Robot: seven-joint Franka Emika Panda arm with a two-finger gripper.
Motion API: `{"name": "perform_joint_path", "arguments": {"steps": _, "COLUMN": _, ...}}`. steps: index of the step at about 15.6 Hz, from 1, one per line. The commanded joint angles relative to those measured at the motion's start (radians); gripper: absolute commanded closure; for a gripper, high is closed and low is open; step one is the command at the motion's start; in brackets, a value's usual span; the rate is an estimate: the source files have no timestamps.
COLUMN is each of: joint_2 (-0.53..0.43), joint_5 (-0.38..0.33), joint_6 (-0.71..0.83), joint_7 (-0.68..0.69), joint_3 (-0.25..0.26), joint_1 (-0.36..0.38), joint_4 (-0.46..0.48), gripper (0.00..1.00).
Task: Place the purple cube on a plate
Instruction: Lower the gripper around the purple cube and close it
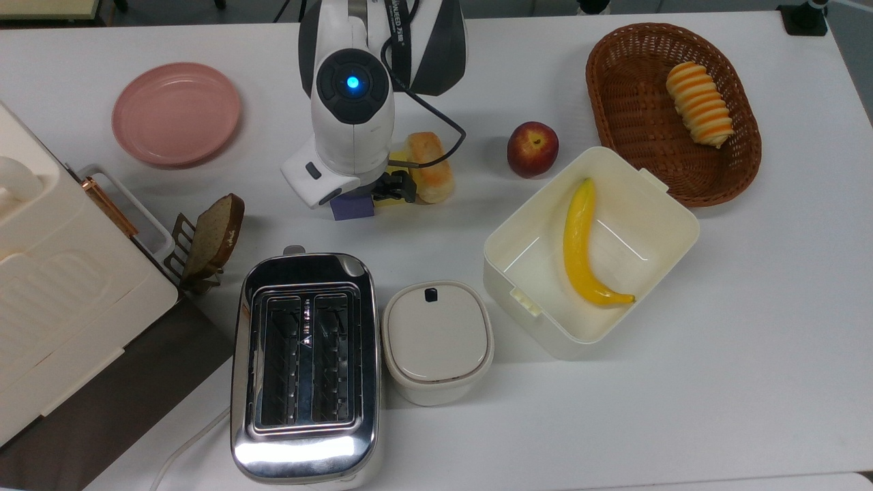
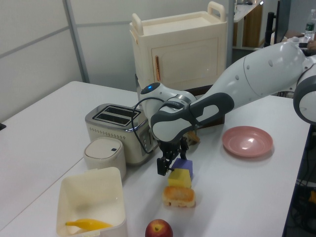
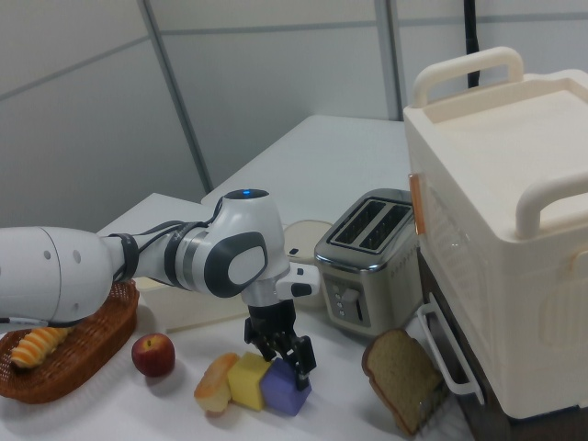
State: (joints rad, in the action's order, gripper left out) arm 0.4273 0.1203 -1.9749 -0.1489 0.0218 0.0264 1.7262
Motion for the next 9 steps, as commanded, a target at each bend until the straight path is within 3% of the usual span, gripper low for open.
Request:
{"name": "perform_joint_path", "arguments": {"steps": 1, "joint_2": -0.005, "joint_5": 0.018, "joint_6": -0.018, "joint_7": -0.015, "joint_3": 0.01, "joint_1": -0.014, "joint_4": 0.018, "gripper": 0.37}}
{"name": "perform_joint_path", "arguments": {"steps": 2, "joint_2": -0.007, "joint_5": 0.016, "joint_6": -0.018, "joint_7": -0.008, "joint_3": 0.012, "joint_1": -0.028, "joint_4": 0.016, "gripper": 0.52}}
{"name": "perform_joint_path", "arguments": {"steps": 4, "joint_2": -0.025, "joint_5": 0.013, "joint_6": -0.006, "joint_7": 0.038, "joint_3": 0.012, "joint_1": -0.057, "joint_4": 0.015, "gripper": 0.66}}
{"name": "perform_joint_path", "arguments": {"steps": 9, "joint_2": -0.12, "joint_5": -0.007, "joint_6": 0.126, "joint_7": 0.181, "joint_3": 0.017, "joint_1": -0.144, "joint_4": -0.011, "gripper": 0.66}}
